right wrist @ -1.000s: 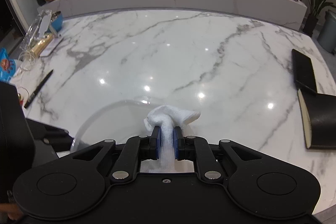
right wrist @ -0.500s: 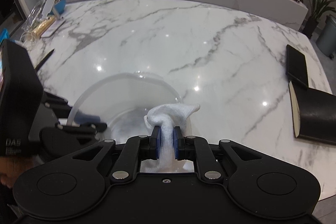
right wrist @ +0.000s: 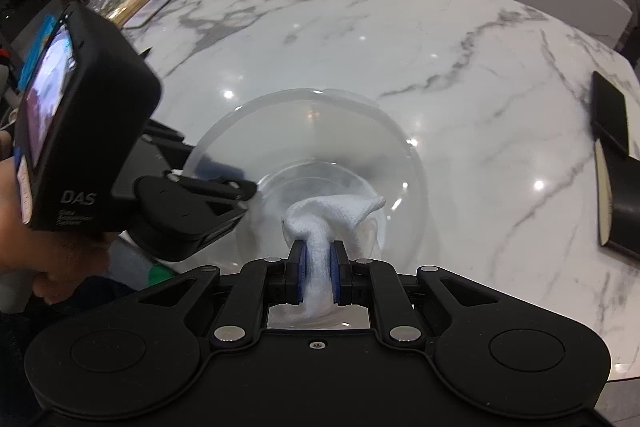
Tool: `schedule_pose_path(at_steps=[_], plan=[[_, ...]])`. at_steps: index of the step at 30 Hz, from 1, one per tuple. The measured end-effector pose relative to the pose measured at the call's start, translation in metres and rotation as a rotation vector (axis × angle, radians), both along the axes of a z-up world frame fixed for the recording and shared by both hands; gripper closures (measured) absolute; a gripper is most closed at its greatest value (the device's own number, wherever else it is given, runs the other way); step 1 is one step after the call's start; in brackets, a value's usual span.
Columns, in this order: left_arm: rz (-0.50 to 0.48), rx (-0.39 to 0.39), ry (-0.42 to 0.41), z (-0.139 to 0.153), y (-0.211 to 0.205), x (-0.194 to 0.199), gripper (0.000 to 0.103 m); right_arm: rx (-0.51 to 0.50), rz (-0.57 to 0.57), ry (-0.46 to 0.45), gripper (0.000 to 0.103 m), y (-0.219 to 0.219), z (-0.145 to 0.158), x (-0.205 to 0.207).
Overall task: Clean bowl
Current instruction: 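Wipe the inner wall near the left gripper with the cloth in the right gripper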
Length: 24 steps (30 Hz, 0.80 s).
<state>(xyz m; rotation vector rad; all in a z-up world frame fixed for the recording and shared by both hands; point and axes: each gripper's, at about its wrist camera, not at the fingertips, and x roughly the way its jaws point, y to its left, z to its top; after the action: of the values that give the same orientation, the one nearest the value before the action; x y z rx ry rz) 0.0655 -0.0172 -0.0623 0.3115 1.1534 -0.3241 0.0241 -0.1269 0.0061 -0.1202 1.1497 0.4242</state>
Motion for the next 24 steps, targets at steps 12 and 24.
schedule_pose_path(at_steps=[12, 24], plan=[[0.003, -0.001, -0.001, 0.000, -0.001, 0.000, 0.093, -0.008, 0.053, 0.008, 0.092, 0.012, 0.000, -0.010], [0.009, -0.001, 0.001, 0.000, -0.003, 0.001, 0.093, -0.075, 0.053, -0.018, 0.092, 0.010, -0.004, -0.009]])
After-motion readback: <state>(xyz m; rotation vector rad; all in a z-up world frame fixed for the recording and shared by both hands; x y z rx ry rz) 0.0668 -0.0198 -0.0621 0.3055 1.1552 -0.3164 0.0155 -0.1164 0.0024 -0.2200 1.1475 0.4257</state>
